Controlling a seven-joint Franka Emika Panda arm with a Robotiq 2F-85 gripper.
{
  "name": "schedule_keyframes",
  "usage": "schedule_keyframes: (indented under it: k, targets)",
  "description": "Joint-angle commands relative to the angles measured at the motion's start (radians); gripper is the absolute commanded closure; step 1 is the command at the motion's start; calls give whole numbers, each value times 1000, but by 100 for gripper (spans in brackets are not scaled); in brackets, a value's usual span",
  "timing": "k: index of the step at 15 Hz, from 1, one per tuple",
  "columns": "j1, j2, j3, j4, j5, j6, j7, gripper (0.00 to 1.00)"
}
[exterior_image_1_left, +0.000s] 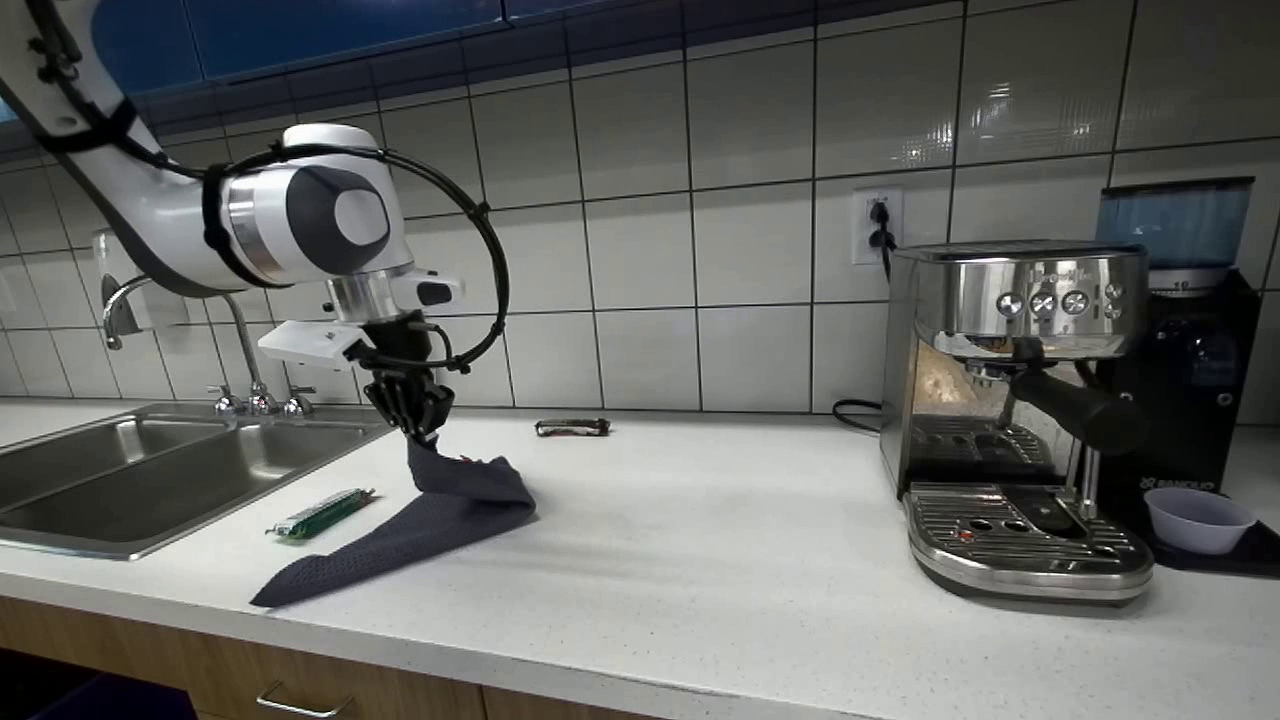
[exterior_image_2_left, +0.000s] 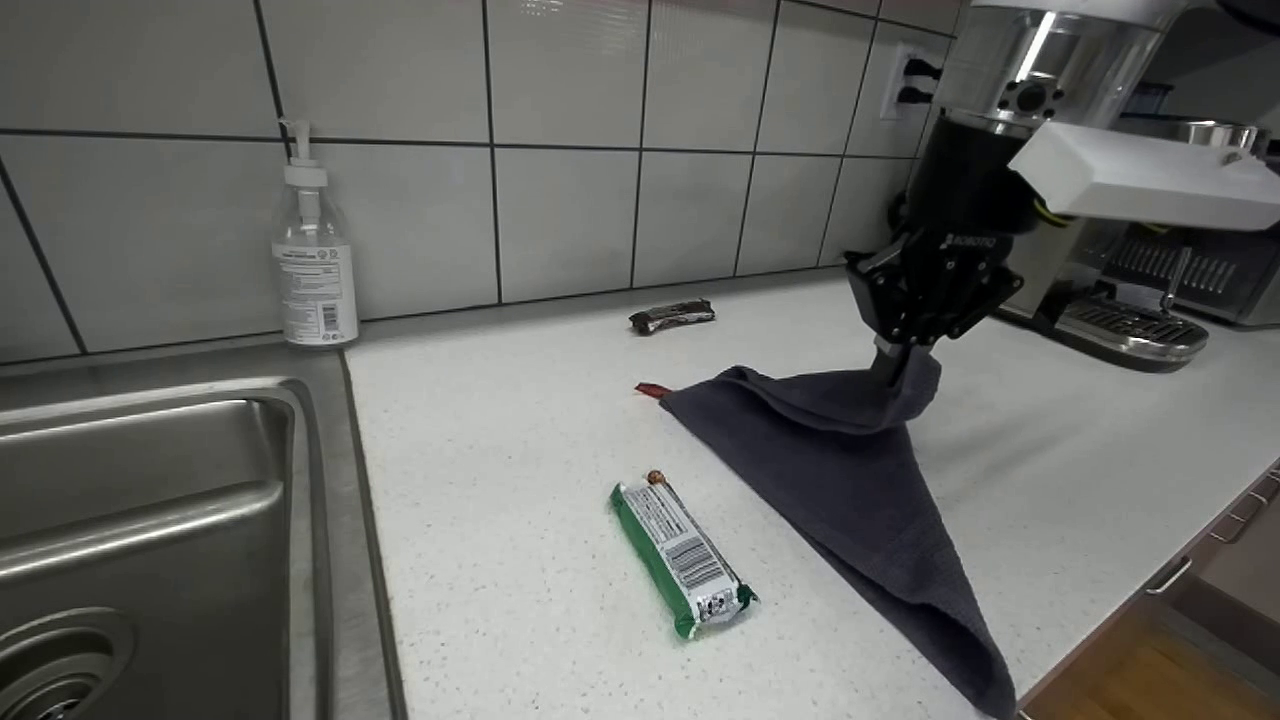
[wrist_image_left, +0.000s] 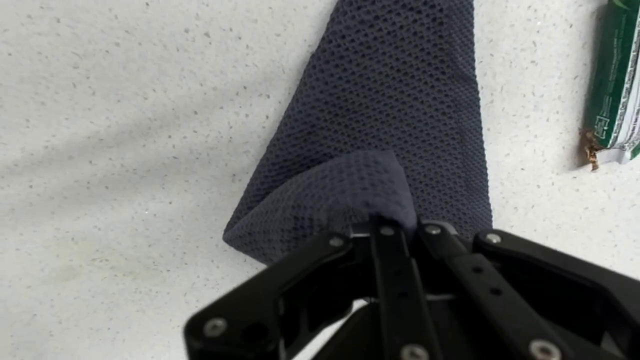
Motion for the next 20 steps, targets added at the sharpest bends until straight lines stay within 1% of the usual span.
schedule_keyframes:
  k: [1,10,20]
  targets:
    - [4,-32,15,-1,-27,-9,66,99]
    - [13,-77,49,-13,-30,-5,107,99]
    - [11,-135,94,-52,-43,0,138,99]
